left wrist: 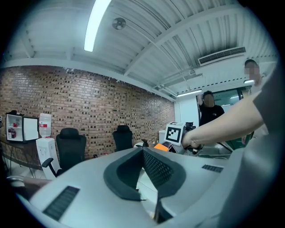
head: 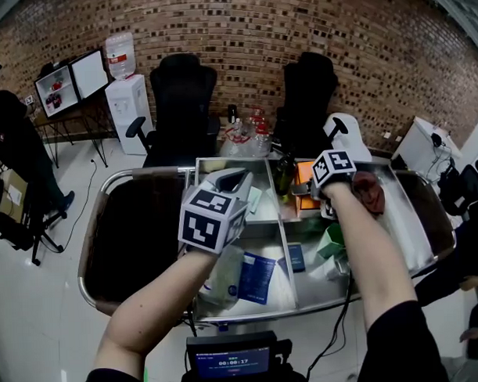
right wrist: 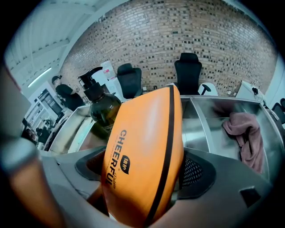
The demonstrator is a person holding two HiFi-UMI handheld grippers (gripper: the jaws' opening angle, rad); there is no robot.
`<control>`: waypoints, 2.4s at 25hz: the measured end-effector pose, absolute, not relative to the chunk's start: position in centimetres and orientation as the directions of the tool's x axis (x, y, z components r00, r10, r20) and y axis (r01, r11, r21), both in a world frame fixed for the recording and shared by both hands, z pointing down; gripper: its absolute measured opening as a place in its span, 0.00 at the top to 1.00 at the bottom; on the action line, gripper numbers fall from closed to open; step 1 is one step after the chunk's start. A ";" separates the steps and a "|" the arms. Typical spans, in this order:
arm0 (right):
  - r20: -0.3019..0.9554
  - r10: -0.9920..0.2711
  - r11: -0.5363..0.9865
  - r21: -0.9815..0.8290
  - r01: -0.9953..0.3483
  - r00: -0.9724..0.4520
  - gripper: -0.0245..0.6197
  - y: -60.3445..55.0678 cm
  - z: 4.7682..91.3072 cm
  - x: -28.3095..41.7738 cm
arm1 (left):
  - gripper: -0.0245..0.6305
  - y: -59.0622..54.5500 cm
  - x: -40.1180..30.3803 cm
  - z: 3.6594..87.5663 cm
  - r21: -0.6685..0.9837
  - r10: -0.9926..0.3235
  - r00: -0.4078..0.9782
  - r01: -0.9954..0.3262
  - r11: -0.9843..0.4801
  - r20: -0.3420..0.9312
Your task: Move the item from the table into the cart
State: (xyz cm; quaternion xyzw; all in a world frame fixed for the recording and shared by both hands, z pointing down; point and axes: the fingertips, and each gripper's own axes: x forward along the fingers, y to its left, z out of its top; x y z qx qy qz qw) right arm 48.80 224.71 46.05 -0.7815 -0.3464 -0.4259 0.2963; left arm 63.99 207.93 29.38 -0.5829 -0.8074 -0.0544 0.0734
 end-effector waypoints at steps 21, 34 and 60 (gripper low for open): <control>0.718 0.467 -0.592 -0.181 0.785 0.517 0.24 219.6 37.0 43.6 | 0.95 201.5 58.1 27.3 -0.007 0.937 -0.312 0.948 0.317 0.158; 0.266 0.521 -0.773 -0.257 0.581 0.811 0.62 204.1 23.6 38.2 | 0.96 191.6 53.6 24.1 -0.048 0.938 -0.341 0.938 0.344 0.066; -0.068 0.667 -0.744 -0.107 0.659 0.742 0.96 185.8 27.4 28.8 | 0.96 179.9 53.3 29.6 -0.040 0.962 -0.269 0.962 0.271 0.056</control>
